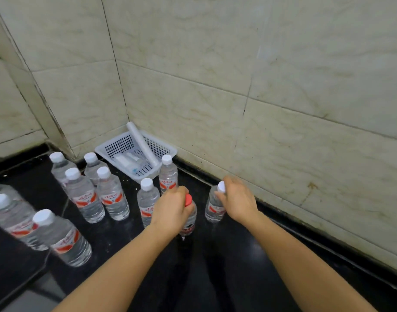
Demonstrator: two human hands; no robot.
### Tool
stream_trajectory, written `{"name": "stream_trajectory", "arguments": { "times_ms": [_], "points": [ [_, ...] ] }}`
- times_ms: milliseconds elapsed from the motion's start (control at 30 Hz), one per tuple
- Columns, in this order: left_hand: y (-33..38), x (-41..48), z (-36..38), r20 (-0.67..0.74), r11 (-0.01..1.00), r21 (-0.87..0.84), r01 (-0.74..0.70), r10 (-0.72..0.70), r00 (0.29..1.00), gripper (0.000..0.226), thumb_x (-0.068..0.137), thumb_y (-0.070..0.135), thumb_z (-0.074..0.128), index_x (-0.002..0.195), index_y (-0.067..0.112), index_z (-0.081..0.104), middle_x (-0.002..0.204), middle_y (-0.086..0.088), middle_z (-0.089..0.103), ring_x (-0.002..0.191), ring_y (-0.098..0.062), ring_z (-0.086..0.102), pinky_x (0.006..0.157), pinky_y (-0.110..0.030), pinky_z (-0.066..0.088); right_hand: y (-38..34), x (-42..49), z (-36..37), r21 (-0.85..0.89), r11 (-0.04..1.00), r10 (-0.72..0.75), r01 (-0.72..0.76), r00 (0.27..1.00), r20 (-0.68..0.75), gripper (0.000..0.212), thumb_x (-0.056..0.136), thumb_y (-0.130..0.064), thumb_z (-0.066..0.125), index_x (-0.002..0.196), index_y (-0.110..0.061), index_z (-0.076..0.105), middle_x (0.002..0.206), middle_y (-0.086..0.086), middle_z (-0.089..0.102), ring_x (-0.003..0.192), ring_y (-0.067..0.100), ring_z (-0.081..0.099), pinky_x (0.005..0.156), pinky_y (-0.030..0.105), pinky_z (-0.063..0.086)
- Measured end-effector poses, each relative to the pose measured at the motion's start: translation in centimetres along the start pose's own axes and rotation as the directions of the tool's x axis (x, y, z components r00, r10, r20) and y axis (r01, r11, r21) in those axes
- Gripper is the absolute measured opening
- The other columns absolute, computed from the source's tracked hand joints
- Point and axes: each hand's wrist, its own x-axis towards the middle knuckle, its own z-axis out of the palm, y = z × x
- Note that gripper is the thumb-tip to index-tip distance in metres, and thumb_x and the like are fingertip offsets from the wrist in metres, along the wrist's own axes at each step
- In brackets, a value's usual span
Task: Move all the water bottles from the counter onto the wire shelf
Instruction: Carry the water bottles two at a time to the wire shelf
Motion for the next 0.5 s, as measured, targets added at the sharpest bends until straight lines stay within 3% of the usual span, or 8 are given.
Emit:
{"name": "stream_trajectory", "arguments": {
  "times_ms": [100,200,267,367,500],
  "points": [
    [1.6,-2.8,-1.0,0.015,0.998,0.016,-0.066,0.066,0.998,0.030,0.085,0.030,0.062,0.108,0.010,0.060,0.102,-0.010,0.061,0.099,-0.028,0.058,0.083,-0.040,0.048,0.8,-4.2,-2.6,0.028,0.999,0.025,-0.026,0.998,0.063,0.031,0.092,-0.038,0.058,0.109,-0.012,0.054,0.111,0.011,0.063,0.098,0.031,0.059,0.072,0.034,0.041],
    [3.4,-6.7,-2.3,0.070,0.992,0.042,-0.120,0.117,0.991,0.037,0.085,0.034,0.061,0.113,0.009,0.060,0.106,-0.011,0.061,0.103,-0.029,0.057,0.086,-0.043,0.048,1.7,-10.0,-5.2,0.067,0.995,0.065,-0.073,0.991,0.117,0.032,0.089,-0.040,0.061,0.106,-0.013,0.055,0.106,0.009,0.064,0.093,0.029,0.060,0.068,0.034,0.045],
    [4.5,-9.8,-2.9,0.090,0.989,0.017,-0.150,0.148,0.985,0.032,0.084,0.036,0.061,0.106,0.012,0.062,0.101,-0.009,0.061,0.098,-0.029,0.058,0.082,-0.044,0.050,2.3,-14.4,-6.7,0.070,0.993,0.089,-0.099,0.987,0.133,0.029,0.088,-0.041,0.062,0.098,-0.016,0.053,0.101,0.007,0.064,0.088,0.025,0.059,0.066,0.032,0.044],
    [6.8,-14.7,-3.2,0.120,0.980,-0.021,-0.196,0.197,0.973,0.023,0.082,0.038,0.061,0.080,0.015,0.058,0.083,-0.004,0.056,0.086,-0.026,0.058,0.071,-0.039,0.048,3.3,-20.9,-8.8,0.064,0.987,0.141,-0.150,0.982,0.128,0.025,0.087,-0.042,0.062,0.093,-0.021,0.048,0.092,0.001,0.057,0.084,0.024,0.056,0.063,0.031,0.038],
    [10.6,-20.4,-2.8,0.142,0.966,-0.084,-0.244,0.254,0.957,0.023,0.083,0.038,0.060,0.087,0.015,0.061,0.085,-0.003,0.057,0.083,-0.024,0.056,0.071,-0.037,0.047,4.7,-28.6,-11.8,0.066,0.973,0.216,-0.222,0.973,0.083,0.031,0.086,-0.042,0.061,0.101,-0.014,0.056,0.090,-0.001,0.056,0.086,0.024,0.057,0.064,0.031,0.037]
  ]
}}
